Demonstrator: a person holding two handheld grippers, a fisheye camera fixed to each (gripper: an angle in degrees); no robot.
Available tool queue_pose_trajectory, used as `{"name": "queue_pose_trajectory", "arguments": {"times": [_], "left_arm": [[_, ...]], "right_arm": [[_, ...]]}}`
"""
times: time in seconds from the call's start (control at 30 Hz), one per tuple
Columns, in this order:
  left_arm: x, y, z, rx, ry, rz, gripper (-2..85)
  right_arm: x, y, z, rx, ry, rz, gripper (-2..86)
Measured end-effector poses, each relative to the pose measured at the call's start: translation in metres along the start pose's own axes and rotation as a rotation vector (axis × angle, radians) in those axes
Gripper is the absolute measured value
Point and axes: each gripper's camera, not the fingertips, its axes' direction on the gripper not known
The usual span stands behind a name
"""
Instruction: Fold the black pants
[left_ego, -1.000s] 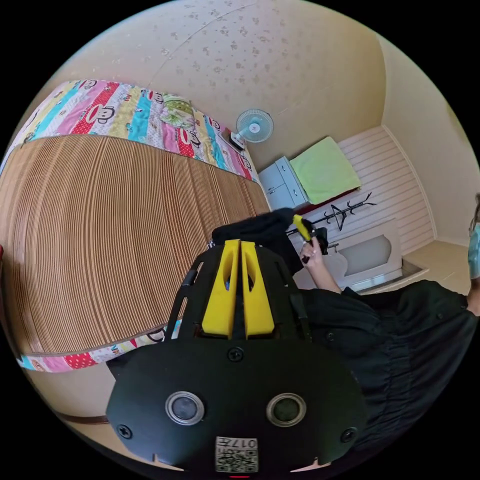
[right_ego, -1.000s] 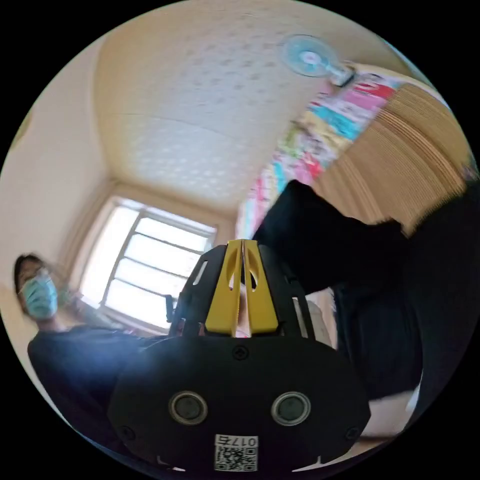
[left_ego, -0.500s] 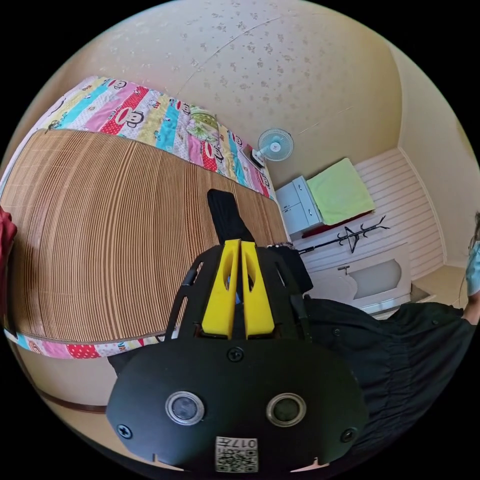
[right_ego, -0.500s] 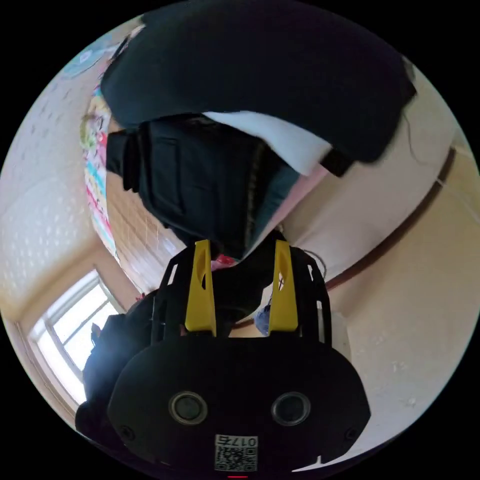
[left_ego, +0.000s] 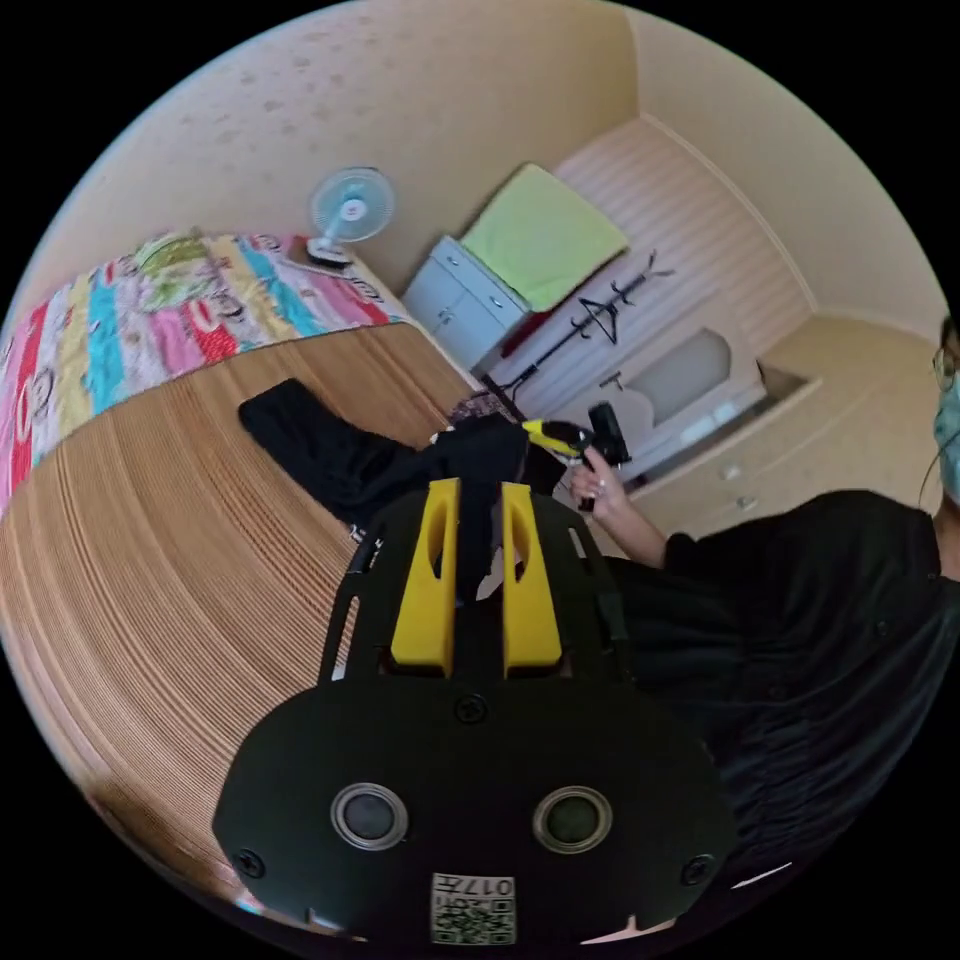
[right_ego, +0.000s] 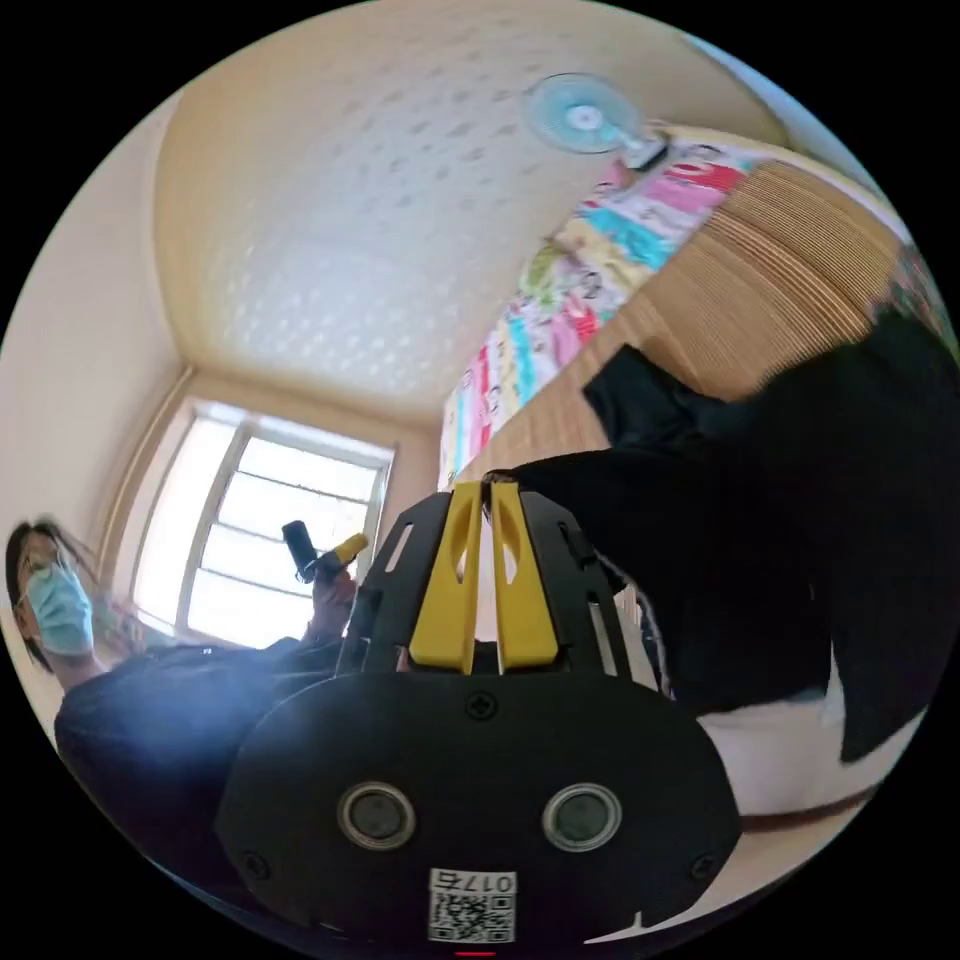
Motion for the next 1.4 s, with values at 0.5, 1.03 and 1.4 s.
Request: {"name": "queue_pose_trajectory", "arguments": {"times": [0.5, 1.03, 1.4], "left_arm": [[0.149, -0.075, 0.016, 0.055, -0.346, 0.687, 8.0], [0.19, -0.114, -0.205, 0.593, -0.149, 0.394, 1.8], [0.231, -0.144, -0.346, 0.782, -0.09, 0.33, 2.3]], "right_arm": [[-0.319, 0.006, 0.051, -0.39, -0.139, -0.862, 1.0], [-0.28, 0.124, -0.103, 0.315, 0.146, -0.513, 4.2], [-0.234, 0.248, 0.033, 0.25, -0.057, -0.448, 22.7]]}}
